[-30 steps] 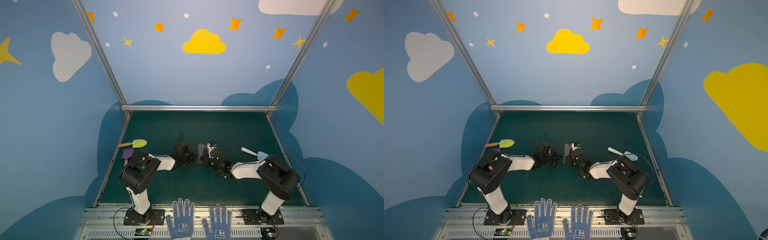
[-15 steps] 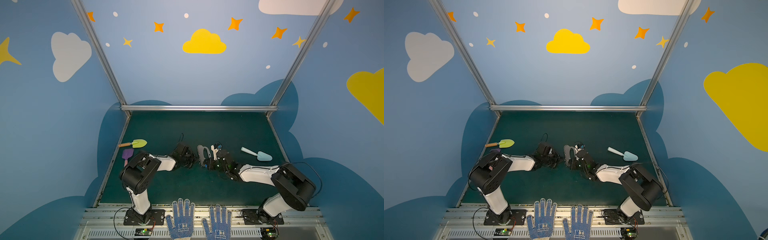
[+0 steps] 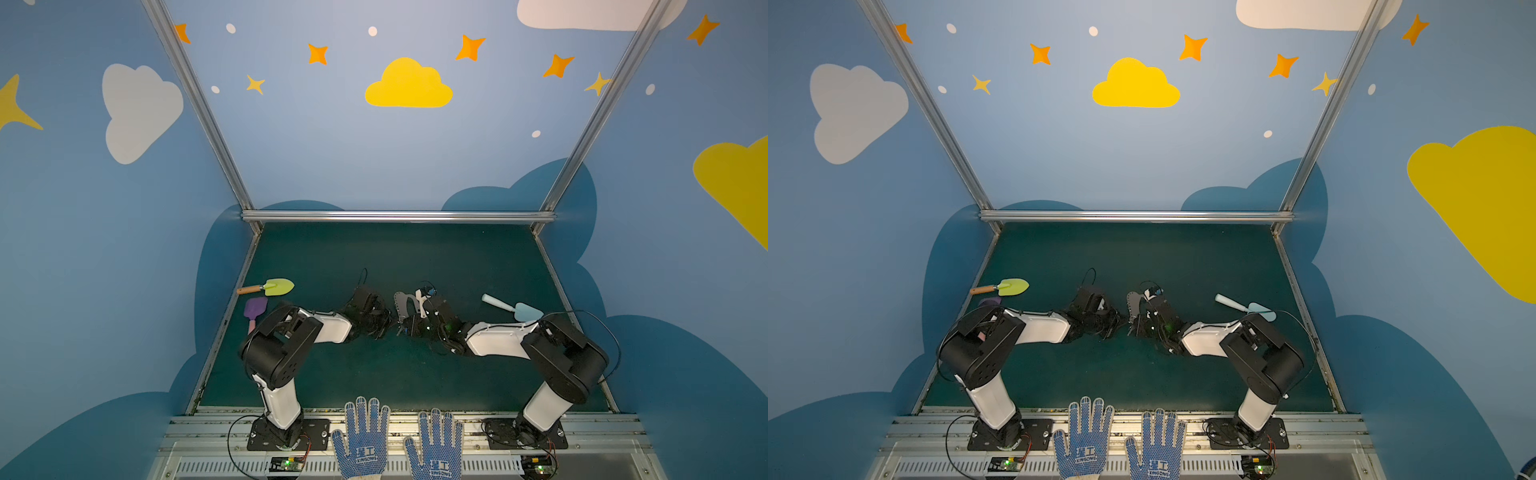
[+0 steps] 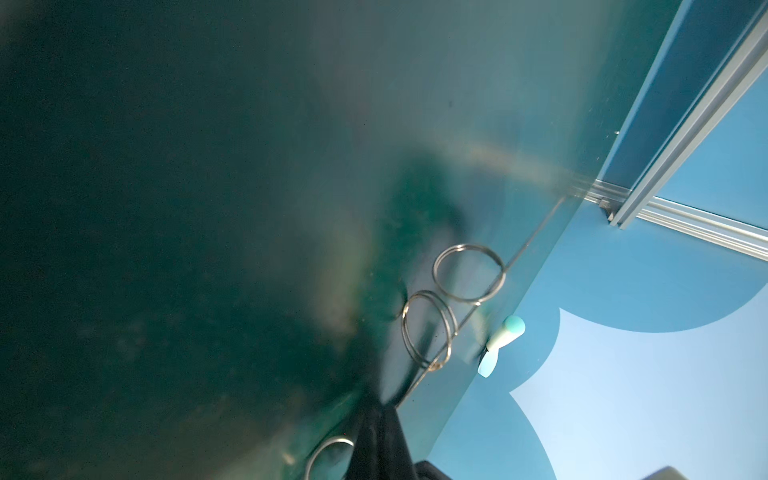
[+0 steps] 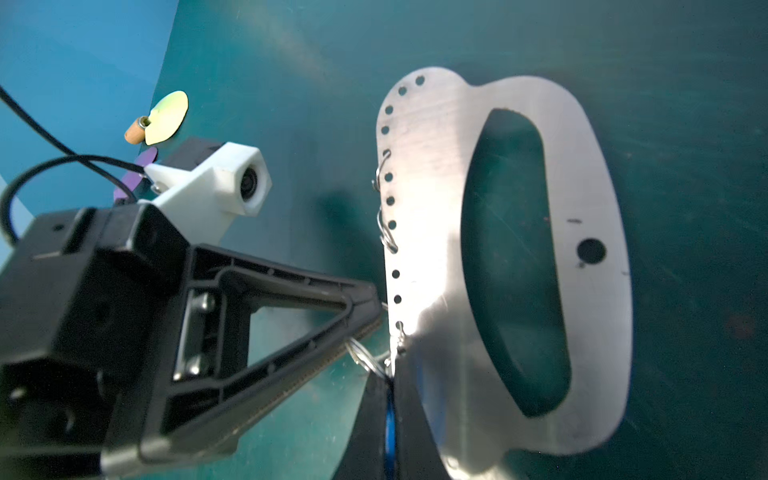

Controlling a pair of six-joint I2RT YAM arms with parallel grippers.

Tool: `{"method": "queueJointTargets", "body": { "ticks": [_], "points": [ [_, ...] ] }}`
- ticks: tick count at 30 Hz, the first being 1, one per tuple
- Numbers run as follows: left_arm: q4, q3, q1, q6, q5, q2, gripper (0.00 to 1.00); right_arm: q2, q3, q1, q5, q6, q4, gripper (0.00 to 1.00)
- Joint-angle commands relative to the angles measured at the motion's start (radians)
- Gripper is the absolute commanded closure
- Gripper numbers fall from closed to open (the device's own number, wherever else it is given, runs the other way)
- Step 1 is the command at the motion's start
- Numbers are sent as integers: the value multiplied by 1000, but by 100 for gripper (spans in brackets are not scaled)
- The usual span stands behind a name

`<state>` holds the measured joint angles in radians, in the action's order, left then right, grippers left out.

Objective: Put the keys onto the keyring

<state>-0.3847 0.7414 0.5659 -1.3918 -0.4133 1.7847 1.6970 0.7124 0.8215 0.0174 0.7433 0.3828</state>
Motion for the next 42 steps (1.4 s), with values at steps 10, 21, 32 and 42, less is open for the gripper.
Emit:
{"method": "queueJointTargets", "body": {
  "ticks": [10,21,32,42],
  "points": [
    [-25,-2,8,-5,-10,9,96,48,34,13,-137,7,-118,100],
    [-41,-4,10,-13,-19,12,96,81,76,27,-152,23,-153,100],
    [-45,1,14,-12,-24,13,96,97,112,28,-144,47,-180,100],
    [-54,3,14,-16,-26,12,96,131,156,43,-133,23,-231,100]
  ]
}}
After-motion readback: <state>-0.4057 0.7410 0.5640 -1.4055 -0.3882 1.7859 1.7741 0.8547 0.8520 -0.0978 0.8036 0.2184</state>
